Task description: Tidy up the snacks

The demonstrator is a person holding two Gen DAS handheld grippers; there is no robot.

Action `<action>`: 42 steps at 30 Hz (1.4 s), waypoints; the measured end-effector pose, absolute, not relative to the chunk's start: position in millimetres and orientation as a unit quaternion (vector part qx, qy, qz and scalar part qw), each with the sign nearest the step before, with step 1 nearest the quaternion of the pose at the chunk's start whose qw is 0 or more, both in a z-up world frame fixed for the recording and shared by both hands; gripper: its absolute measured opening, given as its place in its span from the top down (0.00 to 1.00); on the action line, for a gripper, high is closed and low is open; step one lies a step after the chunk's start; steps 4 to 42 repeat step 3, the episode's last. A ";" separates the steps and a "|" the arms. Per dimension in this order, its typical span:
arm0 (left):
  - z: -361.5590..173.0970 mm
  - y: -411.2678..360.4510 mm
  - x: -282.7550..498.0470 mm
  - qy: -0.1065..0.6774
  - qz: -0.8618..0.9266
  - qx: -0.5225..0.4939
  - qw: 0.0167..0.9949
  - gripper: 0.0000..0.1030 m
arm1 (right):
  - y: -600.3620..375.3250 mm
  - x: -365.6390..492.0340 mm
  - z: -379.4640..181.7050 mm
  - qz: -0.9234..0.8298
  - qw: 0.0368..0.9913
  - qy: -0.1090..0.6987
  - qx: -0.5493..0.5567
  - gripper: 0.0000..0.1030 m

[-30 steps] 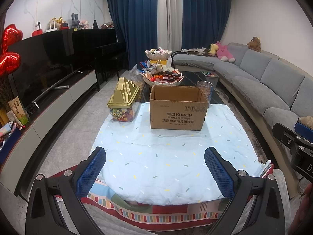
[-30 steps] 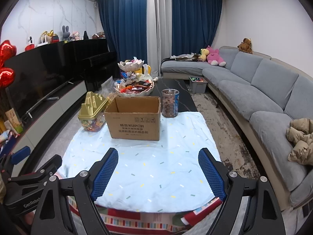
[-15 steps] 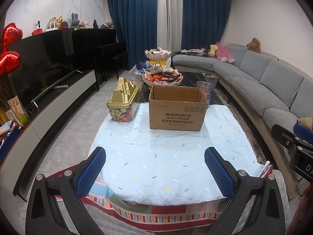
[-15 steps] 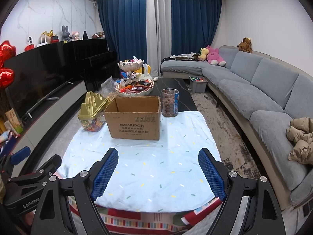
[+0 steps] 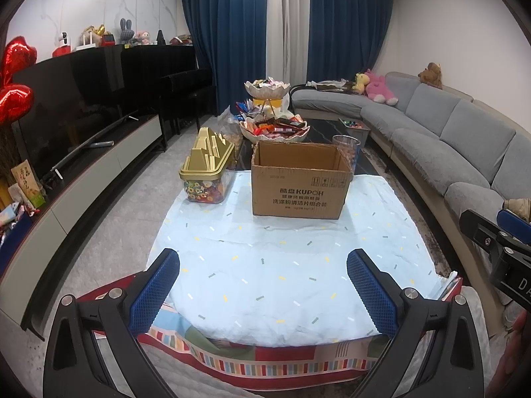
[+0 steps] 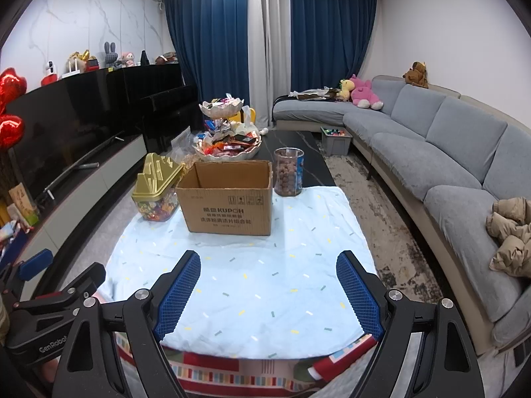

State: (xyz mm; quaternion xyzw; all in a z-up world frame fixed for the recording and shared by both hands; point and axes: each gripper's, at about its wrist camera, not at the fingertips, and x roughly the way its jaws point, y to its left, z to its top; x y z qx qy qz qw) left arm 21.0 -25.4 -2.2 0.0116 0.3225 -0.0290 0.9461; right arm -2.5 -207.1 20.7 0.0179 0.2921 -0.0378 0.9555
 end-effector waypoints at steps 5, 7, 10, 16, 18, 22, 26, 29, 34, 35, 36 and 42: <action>-3.6 -24.3 21.4 0.323 -0.030 0.011 0.946 0.00 | -207.3 -1.9 15.8 -0.038 0.954 0.296 0.019 0.18; -3.6 -24.3 21.4 0.323 -0.030 0.011 0.946 0.00 | -207.3 -1.9 15.8 -0.038 0.954 0.296 0.019 0.18; -3.6 -24.3 21.4 0.323 -0.030 0.011 0.946 0.00 | -207.3 -1.9 15.8 -0.038 0.954 0.296 0.019 0.18; -3.6 -24.3 21.4 0.323 -0.030 0.011 0.946 0.00 | -207.3 -1.9 15.8 -0.038 0.954 0.296 0.019 0.18; -3.6 -24.3 21.4 0.323 -0.030 0.011 0.946 0.00 | -207.3 -1.9 15.8 -0.038 0.954 0.296 0.019 0.18; -3.6 -24.3 21.4 0.323 -0.030 0.011 0.946 0.00 | -207.3 -1.9 15.8 -0.038 0.954 0.296 0.019 0.18; -3.6 -24.3 21.4 0.323 -0.030 0.011 0.946 0.00 | -207.3 -1.9 15.8 -0.038 0.954 0.296 0.019 0.18; -3.6 -24.3 21.4 0.323 -0.030 0.011 0.946 0.00 | -207.3 -1.9 15.8 -0.038 0.954 0.296 0.019 0.18; -3.6 -24.3 21.4 0.323 -0.030 0.011 0.946 0.00 | -207.3 -1.9 15.8 -0.038 0.954 0.296 0.019 0.18; -3.6 -24.3 21.4 0.323 -0.030 0.011 0.946 0.00 | -207.3 -1.9 15.8 -0.038 0.954 0.296 0.019 0.18; -3.6 -24.3 21.4 0.323 -0.030 0.011 0.946 0.00 | -207.3 -1.9 15.8 -0.038 0.954 0.296 0.019 0.18; -3.6 -24.3 21.4 0.323 -0.030 0.011 0.946 0.00 | -207.3 -1.9 15.8 -0.038 0.954 0.296 0.019 0.18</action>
